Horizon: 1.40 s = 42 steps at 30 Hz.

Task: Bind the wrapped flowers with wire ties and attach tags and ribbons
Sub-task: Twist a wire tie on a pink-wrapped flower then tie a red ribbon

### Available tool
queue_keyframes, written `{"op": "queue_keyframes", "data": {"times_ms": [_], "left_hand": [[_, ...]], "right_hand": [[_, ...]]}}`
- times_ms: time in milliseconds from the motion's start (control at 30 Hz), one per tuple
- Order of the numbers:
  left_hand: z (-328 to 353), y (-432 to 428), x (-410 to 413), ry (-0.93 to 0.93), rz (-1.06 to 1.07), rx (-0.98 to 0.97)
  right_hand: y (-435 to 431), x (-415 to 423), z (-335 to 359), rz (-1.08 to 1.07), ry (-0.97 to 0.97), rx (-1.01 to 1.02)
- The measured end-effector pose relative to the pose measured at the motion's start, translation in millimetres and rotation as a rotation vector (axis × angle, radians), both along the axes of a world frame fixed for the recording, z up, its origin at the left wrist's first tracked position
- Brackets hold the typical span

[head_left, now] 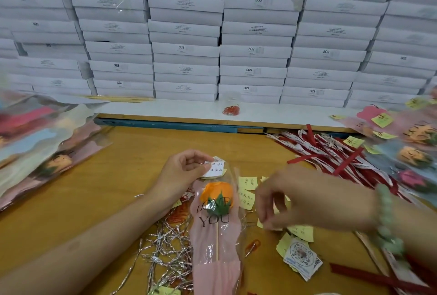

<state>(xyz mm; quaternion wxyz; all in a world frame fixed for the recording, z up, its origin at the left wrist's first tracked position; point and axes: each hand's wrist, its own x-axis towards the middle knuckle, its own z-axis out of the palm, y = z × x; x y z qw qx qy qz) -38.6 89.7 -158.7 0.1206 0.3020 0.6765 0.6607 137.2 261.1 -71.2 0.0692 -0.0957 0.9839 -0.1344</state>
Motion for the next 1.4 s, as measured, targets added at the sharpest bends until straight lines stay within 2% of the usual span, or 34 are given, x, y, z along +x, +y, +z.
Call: {"op": "queue_keyframes", "data": {"times_ms": [200,367,700,933,1067,1300,1400], "left_hand": [[0.6,0.0,1.4,0.008,0.019,-0.014],[0.3,-0.4,1.2,0.020,0.023,-0.025],[0.2,-0.1,0.7,0.028,0.021,-0.033],[0.9,-1.2,1.5,0.016,0.014,-0.020],[1.4,-1.0,2.0,0.002,0.017,-0.014],[2.7,-1.1,3.6,0.005,0.022,-0.015],[3.4,-1.0,4.2,0.016,0.027,-0.023]], "right_hand": [[-14.4,21.0,-31.2,0.083,0.042,0.208],[-16.1,16.8,-45.2,0.034,0.120,0.233],[-10.1,11.2,-30.9,0.022,-0.086,0.041],[3.7,-1.0,-11.6,-0.115,-0.035,-0.208],[11.2,-9.9,-3.9,-0.105,-0.026,-0.222],[19.6,-35.5,-1.0,-0.174,-0.023,-0.436],[20.5,-48.9,-3.8,-0.196,-0.023,-0.454]]}}
